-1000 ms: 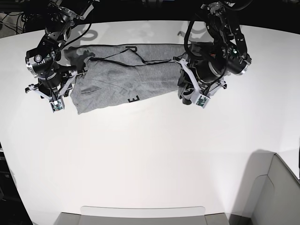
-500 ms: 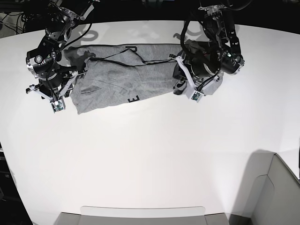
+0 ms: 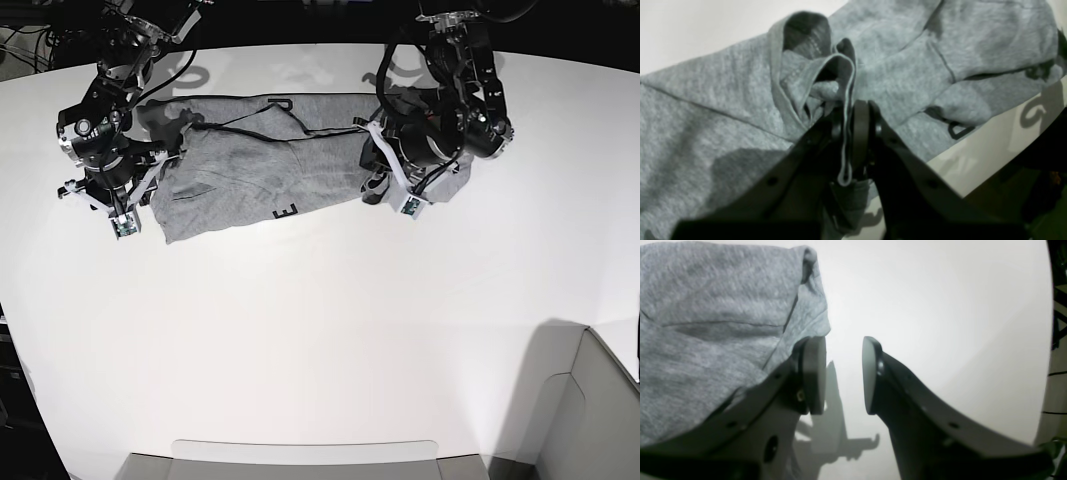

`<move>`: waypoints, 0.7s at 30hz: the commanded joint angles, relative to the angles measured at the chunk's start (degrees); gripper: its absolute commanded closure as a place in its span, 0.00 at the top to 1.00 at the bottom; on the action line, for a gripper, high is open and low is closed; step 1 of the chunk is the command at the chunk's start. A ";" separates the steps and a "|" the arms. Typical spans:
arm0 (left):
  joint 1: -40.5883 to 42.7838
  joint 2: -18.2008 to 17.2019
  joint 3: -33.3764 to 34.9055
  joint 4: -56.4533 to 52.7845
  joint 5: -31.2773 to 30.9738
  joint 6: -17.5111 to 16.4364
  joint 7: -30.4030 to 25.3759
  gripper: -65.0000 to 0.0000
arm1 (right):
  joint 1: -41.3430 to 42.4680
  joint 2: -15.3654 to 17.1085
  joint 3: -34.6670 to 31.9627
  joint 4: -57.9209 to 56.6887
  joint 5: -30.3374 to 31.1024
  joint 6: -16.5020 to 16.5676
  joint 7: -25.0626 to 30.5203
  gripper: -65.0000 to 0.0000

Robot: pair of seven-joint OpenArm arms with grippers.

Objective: Fold the T-shirt properly
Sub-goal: 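Move the left gripper inward and grasp the strip near its middle, then fold the strip end with the left gripper toward the right gripper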

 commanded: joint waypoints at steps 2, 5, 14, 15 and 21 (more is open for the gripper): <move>-0.72 0.08 0.15 0.83 -1.03 -0.12 -0.78 0.00 | 0.60 0.33 -0.12 0.54 0.15 0.62 1.01 0.29; -0.72 -0.18 0.15 0.92 -1.03 -0.12 -0.52 0.21 | 0.52 0.33 -0.21 0.28 0.15 0.62 1.01 0.29; -2.66 -0.01 -0.64 1.36 -12.90 -0.74 0.76 0.36 | 0.87 0.42 -0.21 0.28 0.15 0.62 1.01 0.29; -3.10 -0.27 -0.73 1.36 -16.41 -0.74 0.76 0.34 | 0.87 0.42 -0.21 0.28 0.15 0.62 1.01 0.29; -3.45 -0.45 -11.02 1.27 -27.58 -0.21 0.76 0.08 | 0.87 0.42 0.05 0.28 0.15 0.62 1.01 0.29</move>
